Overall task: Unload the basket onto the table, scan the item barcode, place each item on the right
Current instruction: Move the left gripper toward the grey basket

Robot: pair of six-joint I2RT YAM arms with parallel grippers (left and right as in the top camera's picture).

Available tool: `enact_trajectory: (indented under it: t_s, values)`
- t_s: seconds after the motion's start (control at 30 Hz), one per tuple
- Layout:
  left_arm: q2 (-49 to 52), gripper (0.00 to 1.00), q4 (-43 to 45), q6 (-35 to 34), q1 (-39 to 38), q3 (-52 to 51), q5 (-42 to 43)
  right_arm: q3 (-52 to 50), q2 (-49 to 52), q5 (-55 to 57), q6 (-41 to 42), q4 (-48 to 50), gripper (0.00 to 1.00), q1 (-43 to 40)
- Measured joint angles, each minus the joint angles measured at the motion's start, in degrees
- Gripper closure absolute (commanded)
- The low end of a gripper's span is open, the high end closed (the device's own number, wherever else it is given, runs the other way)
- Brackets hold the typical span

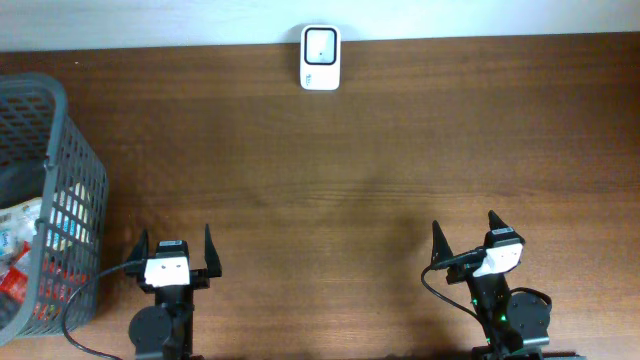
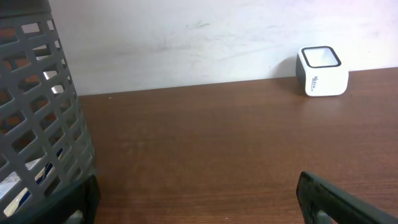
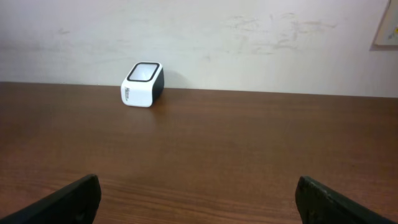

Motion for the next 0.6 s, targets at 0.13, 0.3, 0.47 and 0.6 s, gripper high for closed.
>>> enact_trajectory:
  t_s: [0.13, 0.3, 0.47, 0.6]
  values:
    - [0.00, 0.01, 0.07, 0.00, 0.00, 0.00, 0.00, 0.00, 0.00, 0.00, -0.02, 0.00, 0.01, 0.00]
    - [0.02, 0.01, 3.26, 0.00, 0.00, -0.17, 3.34, 0.00, 0.00, -0.02, 0.00, 0.00, 0.01, 0.00]
    - [0.46, 0.01, 6.54, -0.02, 0.00, 1.16, 11.15, 0.00, 0.00, -0.02, -0.02, 0.00, 0.01, 0.00]
    - [8.04, 0.01, 2.08, 0.11, 0.00, 12.22, 12.55, 0.00, 0.00, 0.00, -0.02, 0.00, 0.01, 0.00]
